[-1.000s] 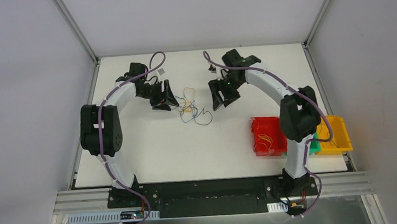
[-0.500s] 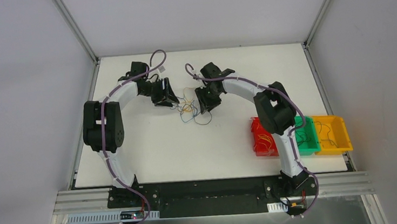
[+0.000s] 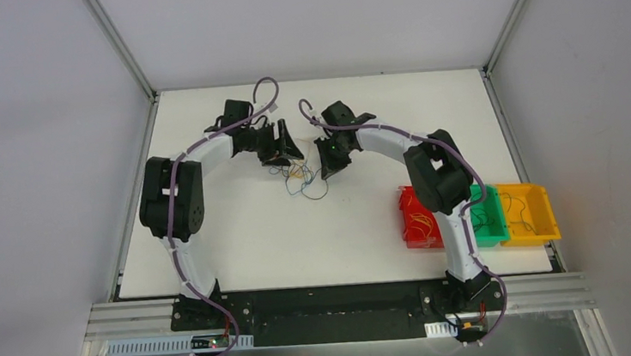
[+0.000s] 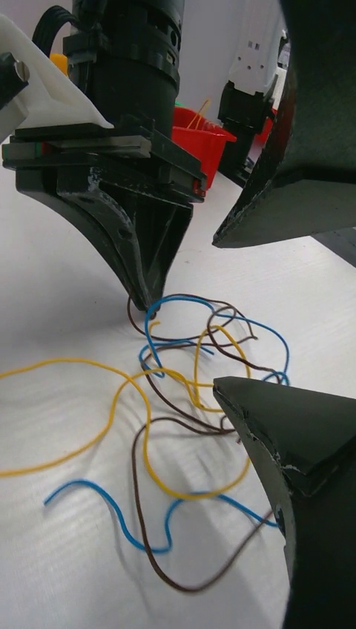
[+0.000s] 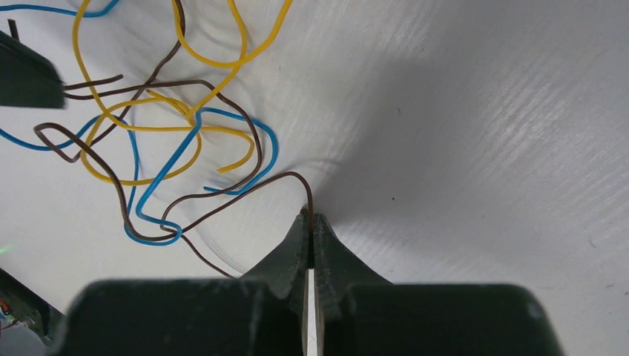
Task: Untangle the cables
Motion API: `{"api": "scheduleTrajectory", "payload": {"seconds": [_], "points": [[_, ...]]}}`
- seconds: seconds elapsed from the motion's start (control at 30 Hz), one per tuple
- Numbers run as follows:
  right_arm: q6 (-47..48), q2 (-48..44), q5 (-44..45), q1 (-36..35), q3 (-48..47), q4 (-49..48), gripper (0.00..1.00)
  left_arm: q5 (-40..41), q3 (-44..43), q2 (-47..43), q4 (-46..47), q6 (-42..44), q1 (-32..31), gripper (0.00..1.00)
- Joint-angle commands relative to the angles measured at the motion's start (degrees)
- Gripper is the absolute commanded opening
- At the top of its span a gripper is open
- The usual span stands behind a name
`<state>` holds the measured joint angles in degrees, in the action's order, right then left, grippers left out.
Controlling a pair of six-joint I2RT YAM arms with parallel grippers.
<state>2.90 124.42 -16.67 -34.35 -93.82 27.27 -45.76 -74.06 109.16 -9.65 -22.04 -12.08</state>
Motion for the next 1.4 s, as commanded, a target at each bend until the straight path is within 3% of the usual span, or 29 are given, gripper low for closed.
{"api": "scheduleTrajectory", "payload": {"seconds": [0.0,0.27,0.33,0.43,0.53,0.7,0.9,1.13,1.37], "points": [[-2.0,-3.1,-1.0,-0.3,1.5,-0.7,0.0,-0.6,-0.6,2.0,5.8,-1.5,-3.0,0.65],[-2.8,-4.2,1.4,-0.2,2.8,-0.9,0.0,-0.5,-0.8,6.6,9.5,-2.4,-5.9,0.55],[-2.5,-4.4,3.3,-0.2,3.1,-0.8,0.0,-1.6,-0.3,6.4,11.4,-3.7,-5.9,0.43],[-1.2,-4.8,8.5,-0.1,3.0,0.5,0.0,-2.9,1.2,3.3,12.5,-4.7,-5.0,0.18],[1.5,-5.5,15.5,-0.1,2.5,3.0,0.0,-3.0,4.3,-2.9,12.4,-4.9,-2.9,0.01],[8.7,-10.4,25.5,0.4,5.7,2.8,0.0,-2.0,7.3,-13.6,3.7,-0.8,5.3,0.0],[17.3,-19.4,30.4,3.7,9.5,3.0,0.0,-0.6,9.2,-19.3,-8.6,7.7,20.9,0.0],[23.6,-28.7,27.3,10.7,5.6,5.5,0.0,-0.6,13.3,-18.0,-16.1,16.3,32.3,0.0],[25.5,-35.1,17.9,12.9,-6.6,10.9,0.0,1.7,15.9,-17.1,-17.8,19.7,33.4,0.0]]}}
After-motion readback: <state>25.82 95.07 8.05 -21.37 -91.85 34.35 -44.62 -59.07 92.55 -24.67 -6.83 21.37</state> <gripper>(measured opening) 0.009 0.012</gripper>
